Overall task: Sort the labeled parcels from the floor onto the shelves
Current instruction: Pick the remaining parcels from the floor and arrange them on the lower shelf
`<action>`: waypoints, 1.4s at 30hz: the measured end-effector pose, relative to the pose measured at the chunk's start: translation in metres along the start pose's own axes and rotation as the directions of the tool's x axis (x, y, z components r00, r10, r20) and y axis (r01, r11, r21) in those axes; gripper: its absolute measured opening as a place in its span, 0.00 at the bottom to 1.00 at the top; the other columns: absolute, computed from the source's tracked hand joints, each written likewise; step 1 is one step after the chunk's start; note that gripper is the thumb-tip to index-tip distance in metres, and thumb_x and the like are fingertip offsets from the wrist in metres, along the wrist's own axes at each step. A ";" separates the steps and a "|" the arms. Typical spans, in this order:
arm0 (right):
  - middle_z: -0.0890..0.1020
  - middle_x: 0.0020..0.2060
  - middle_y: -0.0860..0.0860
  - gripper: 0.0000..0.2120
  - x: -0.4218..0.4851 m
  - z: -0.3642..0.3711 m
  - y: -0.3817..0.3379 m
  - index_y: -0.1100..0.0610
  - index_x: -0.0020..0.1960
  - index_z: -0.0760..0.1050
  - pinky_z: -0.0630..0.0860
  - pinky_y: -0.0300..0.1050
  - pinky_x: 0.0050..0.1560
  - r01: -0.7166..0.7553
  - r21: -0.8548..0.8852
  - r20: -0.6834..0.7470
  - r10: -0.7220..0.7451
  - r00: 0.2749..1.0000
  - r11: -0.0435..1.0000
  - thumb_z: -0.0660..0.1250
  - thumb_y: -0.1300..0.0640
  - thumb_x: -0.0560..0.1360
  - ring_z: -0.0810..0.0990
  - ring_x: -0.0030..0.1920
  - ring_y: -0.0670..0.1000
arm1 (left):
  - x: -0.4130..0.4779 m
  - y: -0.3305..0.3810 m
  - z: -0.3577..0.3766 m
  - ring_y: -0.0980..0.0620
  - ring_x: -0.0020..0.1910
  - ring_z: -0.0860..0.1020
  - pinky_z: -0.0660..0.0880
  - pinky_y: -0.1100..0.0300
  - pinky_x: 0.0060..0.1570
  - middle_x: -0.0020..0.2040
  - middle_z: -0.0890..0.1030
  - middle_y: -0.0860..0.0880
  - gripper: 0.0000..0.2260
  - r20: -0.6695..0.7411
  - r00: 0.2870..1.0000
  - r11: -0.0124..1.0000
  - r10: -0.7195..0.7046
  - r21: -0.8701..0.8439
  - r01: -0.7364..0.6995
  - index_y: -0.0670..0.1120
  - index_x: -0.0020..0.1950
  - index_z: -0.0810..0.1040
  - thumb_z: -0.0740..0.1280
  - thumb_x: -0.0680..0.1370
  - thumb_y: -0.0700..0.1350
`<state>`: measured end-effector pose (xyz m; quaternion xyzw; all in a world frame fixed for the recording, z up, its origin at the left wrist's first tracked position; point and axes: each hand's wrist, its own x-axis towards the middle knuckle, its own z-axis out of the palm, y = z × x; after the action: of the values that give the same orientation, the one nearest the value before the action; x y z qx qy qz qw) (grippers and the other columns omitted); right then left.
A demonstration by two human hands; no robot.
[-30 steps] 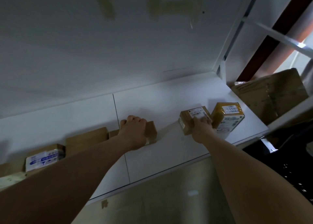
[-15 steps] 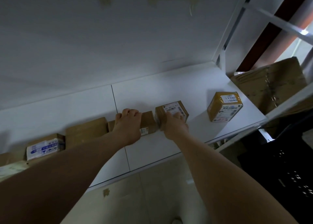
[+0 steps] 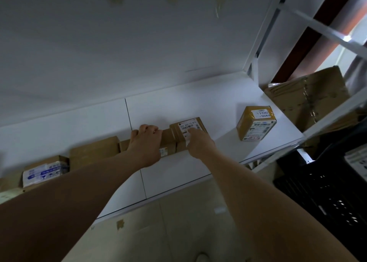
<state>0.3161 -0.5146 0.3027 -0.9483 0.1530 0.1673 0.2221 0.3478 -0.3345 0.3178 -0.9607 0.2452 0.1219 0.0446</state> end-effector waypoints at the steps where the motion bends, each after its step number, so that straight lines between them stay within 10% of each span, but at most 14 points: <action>1: 0.74 0.67 0.56 0.25 0.000 -0.006 0.004 0.55 0.74 0.66 0.74 0.55 0.65 -0.007 0.003 -0.026 0.007 1.000 1.000 0.63 0.63 0.77 0.72 0.67 0.59 | 0.001 0.003 -0.002 0.44 0.73 0.58 0.61 0.45 0.68 0.75 0.62 0.47 0.31 -0.009 1.000 1.000 0.002 -0.009 -0.002 0.48 0.75 0.62 0.67 0.73 0.46; 13: 0.59 0.76 0.61 0.28 0.011 -0.086 0.102 0.51 0.75 0.63 0.63 0.62 0.71 -0.210 0.006 -0.337 0.200 0.920 0.978 0.65 0.62 0.77 0.60 0.75 0.63 | 0.027 0.068 -0.015 0.45 0.69 0.60 0.60 0.49 0.65 0.70 0.67 0.48 0.27 -0.094 0.989 0.992 0.111 -0.041 -0.116 0.48 0.73 0.64 0.64 0.74 0.45; 23: 0.57 0.76 0.65 0.30 0.043 -0.104 0.170 0.47 0.75 0.61 0.60 0.65 0.73 -0.354 0.069 -0.271 0.359 0.893 0.933 0.64 0.41 0.77 0.58 0.74 0.69 | 0.046 0.087 -0.003 0.45 0.68 0.60 0.62 0.48 0.65 0.68 0.68 0.48 0.29 -0.094 0.992 0.991 0.089 -0.087 -0.098 0.50 0.73 0.63 0.66 0.72 0.47; 29: 0.66 0.64 0.62 0.28 0.042 -0.088 0.142 0.47 0.71 0.64 0.72 0.64 0.64 -0.242 0.143 -0.290 0.275 0.917 0.960 0.67 0.42 0.74 0.67 0.63 0.67 | 0.052 0.090 0.001 0.45 0.67 0.60 0.62 0.48 0.64 0.67 0.68 0.49 0.29 -0.095 0.993 0.992 0.076 -0.098 -0.085 0.51 0.72 0.64 0.66 0.72 0.46; 42: 0.62 0.69 0.58 0.32 0.038 -0.057 0.079 0.46 0.74 0.59 0.73 0.59 0.62 -0.014 0.066 -0.185 0.026 0.982 0.998 0.70 0.47 0.75 0.66 0.65 0.64 | 0.040 0.073 -0.007 0.46 0.68 0.61 0.63 0.50 0.63 0.67 0.69 0.49 0.26 -0.117 0.993 0.995 0.017 -0.096 -0.028 0.51 0.73 0.64 0.65 0.76 0.51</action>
<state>0.3352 -0.6172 0.3067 -0.9506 0.1881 0.0753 0.2354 0.3482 -0.4175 0.3123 -0.9644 0.2519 0.0783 -0.0181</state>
